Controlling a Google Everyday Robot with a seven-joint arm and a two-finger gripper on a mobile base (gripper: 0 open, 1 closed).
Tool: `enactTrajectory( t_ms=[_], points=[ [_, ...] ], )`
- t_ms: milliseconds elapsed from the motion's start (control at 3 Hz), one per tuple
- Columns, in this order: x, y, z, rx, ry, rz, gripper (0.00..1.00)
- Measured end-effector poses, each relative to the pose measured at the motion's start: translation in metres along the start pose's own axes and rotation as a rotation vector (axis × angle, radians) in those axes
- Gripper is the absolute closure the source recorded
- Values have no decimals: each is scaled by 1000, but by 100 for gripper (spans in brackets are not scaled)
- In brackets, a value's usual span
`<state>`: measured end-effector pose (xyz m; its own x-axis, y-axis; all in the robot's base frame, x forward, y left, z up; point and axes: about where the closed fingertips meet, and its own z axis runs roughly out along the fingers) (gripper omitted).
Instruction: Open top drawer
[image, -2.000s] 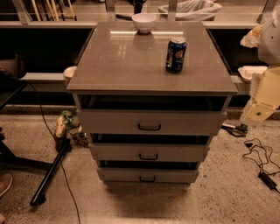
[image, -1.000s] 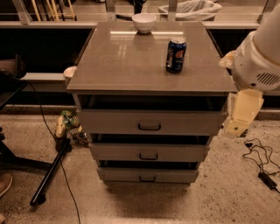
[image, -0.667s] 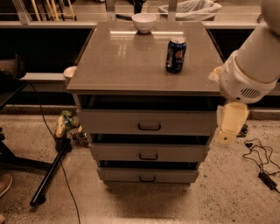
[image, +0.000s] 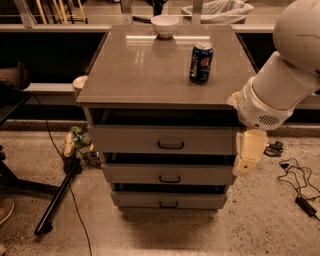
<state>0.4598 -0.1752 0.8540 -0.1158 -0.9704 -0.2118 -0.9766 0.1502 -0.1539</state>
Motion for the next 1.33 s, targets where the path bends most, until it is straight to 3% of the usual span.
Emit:
enactTrajectory(
  t_ms=[333, 667, 1333],
  points=[
    [7, -1, 52, -68, 67, -66, 0],
    [14, -10, 91, -95, 81, -105, 0],
    [31, -45, 146, -121, 25, -101, 0]
  ],
)
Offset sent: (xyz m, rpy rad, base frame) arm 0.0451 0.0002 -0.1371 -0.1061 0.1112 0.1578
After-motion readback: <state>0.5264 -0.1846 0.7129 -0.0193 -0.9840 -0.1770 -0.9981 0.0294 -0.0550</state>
